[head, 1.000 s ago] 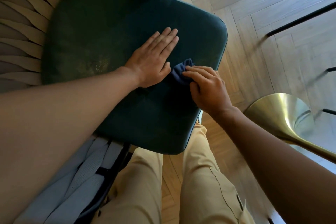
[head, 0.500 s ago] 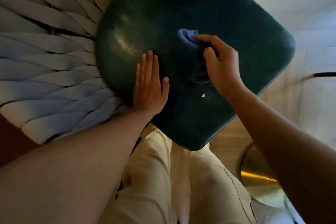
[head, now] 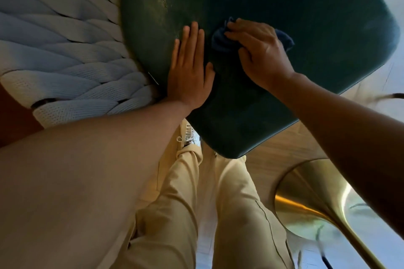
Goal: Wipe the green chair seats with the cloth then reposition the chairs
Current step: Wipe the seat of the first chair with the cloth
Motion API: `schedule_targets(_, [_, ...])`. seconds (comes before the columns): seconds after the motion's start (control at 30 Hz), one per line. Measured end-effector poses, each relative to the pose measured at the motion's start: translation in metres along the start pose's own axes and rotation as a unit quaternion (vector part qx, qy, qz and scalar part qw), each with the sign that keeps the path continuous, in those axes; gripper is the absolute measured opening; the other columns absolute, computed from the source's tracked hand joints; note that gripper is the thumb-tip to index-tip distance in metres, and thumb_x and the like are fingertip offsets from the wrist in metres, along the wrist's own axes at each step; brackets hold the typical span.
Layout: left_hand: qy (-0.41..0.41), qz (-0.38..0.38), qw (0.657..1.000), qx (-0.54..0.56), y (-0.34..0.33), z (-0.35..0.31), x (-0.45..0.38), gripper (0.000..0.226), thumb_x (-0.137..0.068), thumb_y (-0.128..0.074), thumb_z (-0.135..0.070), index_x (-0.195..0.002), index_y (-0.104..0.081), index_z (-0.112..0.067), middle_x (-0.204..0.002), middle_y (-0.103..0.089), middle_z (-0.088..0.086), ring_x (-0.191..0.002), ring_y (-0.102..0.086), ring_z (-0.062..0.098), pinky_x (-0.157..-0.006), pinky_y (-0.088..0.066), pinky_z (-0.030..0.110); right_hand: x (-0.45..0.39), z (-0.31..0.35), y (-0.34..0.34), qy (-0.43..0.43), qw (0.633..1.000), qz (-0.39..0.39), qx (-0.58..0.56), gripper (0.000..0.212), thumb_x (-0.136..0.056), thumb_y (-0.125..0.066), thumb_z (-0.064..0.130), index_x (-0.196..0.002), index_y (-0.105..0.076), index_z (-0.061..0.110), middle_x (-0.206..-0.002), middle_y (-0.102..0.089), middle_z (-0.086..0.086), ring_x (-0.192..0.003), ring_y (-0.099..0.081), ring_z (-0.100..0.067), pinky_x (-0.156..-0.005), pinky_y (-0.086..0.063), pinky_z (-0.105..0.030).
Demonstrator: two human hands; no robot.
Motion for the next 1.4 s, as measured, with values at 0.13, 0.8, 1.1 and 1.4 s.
schedule_targets(0.13, [-0.001, -0.001, 1.0, 0.022, 0.002, 0.001, 0.001, 0.069, -0.099, -0.033, -0.03, -0.16, -0.018, -0.002, -0.169, -0.013, 0.018, -0.157, -0.009, 0.031, -0.128, -0.008, 0.047, 0.022, 0.005, 0.0, 0.014, 0.999, 0.022, -0.019, 0.037, -0.094, -0.048, 0.005, -0.122, -0.071, 0.008, -0.134, -0.065, -0.007, -0.133, -0.055, -0.023, -0.113, -0.04, -0.048])
schedule_targets(0.8, [-0.118, 0.038, 0.991, 0.045, -0.006, -0.022, 0.068, 0.062, -0.105, -0.038, -0.029, -0.159, -0.024, -0.001, -0.168, -0.018, 0.016, -0.157, -0.012, 0.03, -0.127, -0.01, 0.048, 0.089, 0.014, 0.005, -0.255, 0.958, -0.117, 0.053, 0.056, -0.105, -0.036, 0.017, -0.158, -0.025, 0.002, -0.165, -0.02, -0.02, -0.154, -0.01, -0.038, -0.126, -0.005, -0.041])
schedule_targets(1.1, [-0.122, 0.034, 0.99, 0.068, -0.007, -0.023, 0.069, 0.061, -0.103, -0.04, -0.023, -0.158, -0.027, 0.0, -0.167, -0.022, 0.017, -0.156, -0.016, 0.032, -0.127, -0.011, 0.049, 0.107, 0.028, -0.01, -0.131, 0.986, -0.097, 0.03, 0.044, -0.097, -0.046, 0.003, -0.14, -0.056, 0.004, -0.149, -0.052, -0.014, -0.146, -0.038, -0.031, -0.122, -0.028, -0.044])
schedule_targets(1.4, [-0.118, 0.141, 0.98, 0.078, 0.011, -0.019, 0.075, 0.063, -0.104, -0.027, -0.029, -0.161, -0.017, -0.005, -0.17, -0.008, 0.011, -0.158, -0.003, 0.026, -0.128, -0.003, 0.043, 0.156, 0.058, -0.024, -0.039, 0.998, 0.024, -0.05, 0.037, -0.098, -0.05, 0.002, -0.131, -0.064, 0.002, -0.141, -0.059, -0.015, -0.142, -0.046, -0.027, -0.117, -0.037, -0.048])
Point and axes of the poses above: each hand's wrist, its own x-axis away from the middle knuckle, its own y-axis out of the back of the hand, z = x × y, the point moved 3 cm from there along -x, towards the middle knuckle
